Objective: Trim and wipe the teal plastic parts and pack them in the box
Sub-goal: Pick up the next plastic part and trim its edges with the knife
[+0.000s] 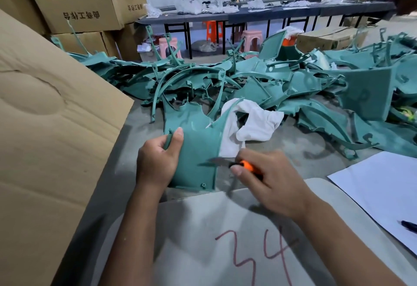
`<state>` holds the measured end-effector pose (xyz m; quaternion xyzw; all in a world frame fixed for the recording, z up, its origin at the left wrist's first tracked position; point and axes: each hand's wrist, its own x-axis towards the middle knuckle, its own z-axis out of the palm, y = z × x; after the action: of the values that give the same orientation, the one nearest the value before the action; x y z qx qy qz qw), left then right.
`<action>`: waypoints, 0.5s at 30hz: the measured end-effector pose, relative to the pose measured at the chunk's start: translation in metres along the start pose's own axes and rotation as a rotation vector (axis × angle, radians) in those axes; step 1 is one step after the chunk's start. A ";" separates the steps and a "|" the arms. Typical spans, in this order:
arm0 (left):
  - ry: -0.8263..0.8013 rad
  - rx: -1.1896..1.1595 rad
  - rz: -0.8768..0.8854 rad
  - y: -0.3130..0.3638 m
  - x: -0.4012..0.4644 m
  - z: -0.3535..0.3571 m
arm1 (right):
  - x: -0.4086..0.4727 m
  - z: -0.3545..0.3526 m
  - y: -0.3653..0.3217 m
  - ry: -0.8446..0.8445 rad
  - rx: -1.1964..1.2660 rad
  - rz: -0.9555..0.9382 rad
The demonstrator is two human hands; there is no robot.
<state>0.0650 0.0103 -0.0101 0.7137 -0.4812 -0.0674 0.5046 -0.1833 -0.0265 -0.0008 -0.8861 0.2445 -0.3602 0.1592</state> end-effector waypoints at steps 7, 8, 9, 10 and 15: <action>-0.141 -0.086 -0.027 0.001 0.000 0.000 | 0.001 0.004 -0.001 -0.031 -0.018 -0.003; -0.184 -0.121 -0.015 0.003 -0.001 0.000 | 0.001 0.000 0.002 0.008 -0.013 0.019; -0.218 -0.176 -0.013 0.005 -0.003 0.001 | 0.000 -0.003 0.004 0.056 -0.011 0.033; -0.242 -0.244 -0.028 0.007 -0.004 0.002 | 0.000 -0.005 0.006 0.110 -0.012 0.042; -0.389 -0.394 0.039 0.015 -0.006 -0.004 | -0.001 -0.015 0.028 0.388 -0.153 0.274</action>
<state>0.0547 0.0169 0.0009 0.5658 -0.5605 -0.2858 0.5330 -0.2035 -0.0511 -0.0043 -0.7685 0.4146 -0.4791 0.0891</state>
